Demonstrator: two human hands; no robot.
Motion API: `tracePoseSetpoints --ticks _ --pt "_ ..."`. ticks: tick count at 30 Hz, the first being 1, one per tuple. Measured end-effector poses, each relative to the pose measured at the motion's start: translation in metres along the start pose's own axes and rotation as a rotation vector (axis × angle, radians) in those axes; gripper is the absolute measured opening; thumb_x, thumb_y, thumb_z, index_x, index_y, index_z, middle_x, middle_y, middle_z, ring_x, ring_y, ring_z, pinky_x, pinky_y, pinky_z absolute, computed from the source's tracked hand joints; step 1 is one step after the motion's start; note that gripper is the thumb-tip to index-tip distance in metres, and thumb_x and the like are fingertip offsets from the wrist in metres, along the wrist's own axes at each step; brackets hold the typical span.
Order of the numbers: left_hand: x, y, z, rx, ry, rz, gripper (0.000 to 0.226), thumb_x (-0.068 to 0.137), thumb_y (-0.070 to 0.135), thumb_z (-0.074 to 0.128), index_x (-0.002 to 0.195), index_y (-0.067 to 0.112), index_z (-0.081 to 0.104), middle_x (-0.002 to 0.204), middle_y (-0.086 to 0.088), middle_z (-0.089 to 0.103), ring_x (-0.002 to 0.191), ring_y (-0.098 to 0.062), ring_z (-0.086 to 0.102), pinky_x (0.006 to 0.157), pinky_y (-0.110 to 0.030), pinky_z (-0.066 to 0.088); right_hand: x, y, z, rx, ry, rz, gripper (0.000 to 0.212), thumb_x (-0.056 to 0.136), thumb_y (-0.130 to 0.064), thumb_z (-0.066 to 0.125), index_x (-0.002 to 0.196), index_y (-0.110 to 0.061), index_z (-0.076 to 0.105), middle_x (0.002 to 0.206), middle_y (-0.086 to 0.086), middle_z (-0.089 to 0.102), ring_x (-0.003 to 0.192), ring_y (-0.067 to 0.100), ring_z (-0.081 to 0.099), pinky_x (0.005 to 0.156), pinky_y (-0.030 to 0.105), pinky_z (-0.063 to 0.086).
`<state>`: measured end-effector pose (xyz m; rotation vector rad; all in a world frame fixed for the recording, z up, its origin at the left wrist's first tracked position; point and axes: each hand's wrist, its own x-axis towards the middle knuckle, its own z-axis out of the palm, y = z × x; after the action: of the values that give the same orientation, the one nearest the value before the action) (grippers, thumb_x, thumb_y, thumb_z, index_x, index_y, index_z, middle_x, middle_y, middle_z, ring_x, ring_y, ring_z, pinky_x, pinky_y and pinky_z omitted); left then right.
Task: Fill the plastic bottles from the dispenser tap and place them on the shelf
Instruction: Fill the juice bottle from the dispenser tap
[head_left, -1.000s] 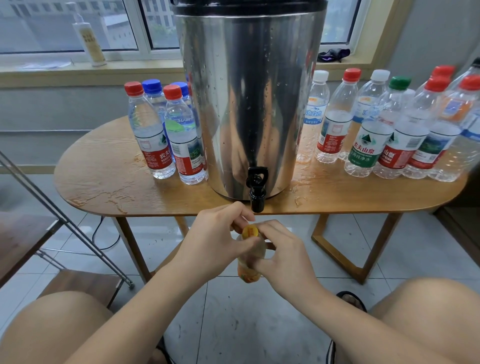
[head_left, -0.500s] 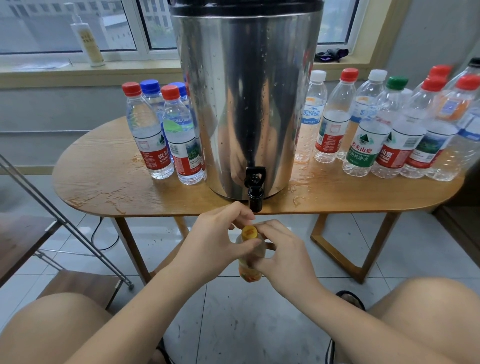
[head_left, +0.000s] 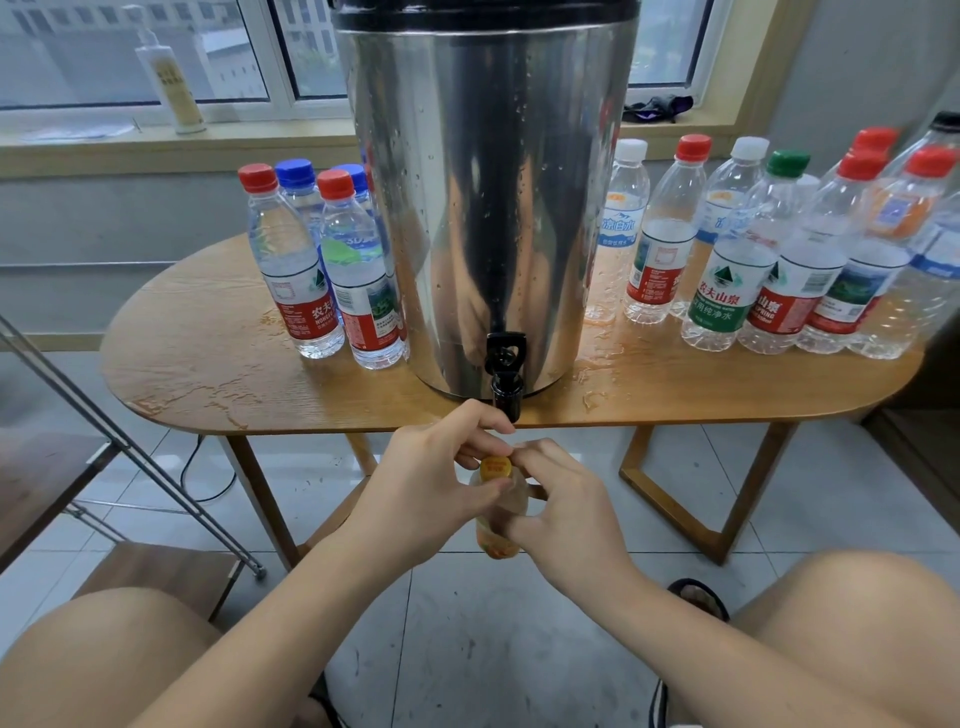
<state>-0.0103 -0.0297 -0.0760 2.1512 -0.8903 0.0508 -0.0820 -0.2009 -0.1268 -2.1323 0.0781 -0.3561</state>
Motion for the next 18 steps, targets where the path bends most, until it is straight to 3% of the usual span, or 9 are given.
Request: tracePoseSetpoints --ticks 5,9,13,18 --pt "0.000 -0.003 -0.003 -0.073 -0.018 -0.006 0.044 0.089 0.026 0.090 0.125 0.034 0.067 0.114 0.023 0.074 0.113 -0.004 0.072 0.093 -0.023 0.060 0.001 -0.003 -0.003 0.029 0.024 -0.022 0.037 0.075 -0.037 0.080 0.112 -0.038 0.076 0.115 -0.019 0.067 0.108 0.011 0.065 0.087 0.039 0.059" --pt "-0.001 -0.013 -0.013 -0.116 -0.072 -0.080 0.036 0.091 0.029 0.085 0.122 0.035 0.068 0.116 0.020 0.075 0.115 -0.005 0.072 0.091 -0.029 0.063 0.002 -0.004 -0.008 0.063 0.037 -0.020 0.036 0.081 -0.033 0.090 0.114 -0.038 0.077 0.116 -0.021 0.069 0.113 0.008 0.066 0.087 0.024 0.057" --pt "-0.006 -0.031 -0.013 -0.007 -0.224 -0.212 0.054 0.085 0.038 0.088 0.132 0.041 0.062 0.126 0.024 0.069 0.115 0.004 0.067 0.094 -0.031 0.064 0.000 -0.007 -0.012 0.085 0.068 -0.008 0.037 0.081 -0.031 0.093 0.114 -0.038 0.077 0.112 -0.022 0.070 0.114 0.004 0.065 0.083 0.012 0.050" --pt "-0.014 -0.041 0.004 0.031 -0.257 -0.211 0.071 0.077 0.051 0.093 0.137 0.048 0.056 0.128 0.032 0.066 0.119 0.010 0.062 0.097 -0.024 0.061 -0.004 -0.013 -0.016 0.156 0.029 0.003 0.040 0.082 -0.029 0.093 0.116 -0.039 0.076 0.116 -0.018 0.070 0.117 0.006 0.065 0.083 0.015 0.055"
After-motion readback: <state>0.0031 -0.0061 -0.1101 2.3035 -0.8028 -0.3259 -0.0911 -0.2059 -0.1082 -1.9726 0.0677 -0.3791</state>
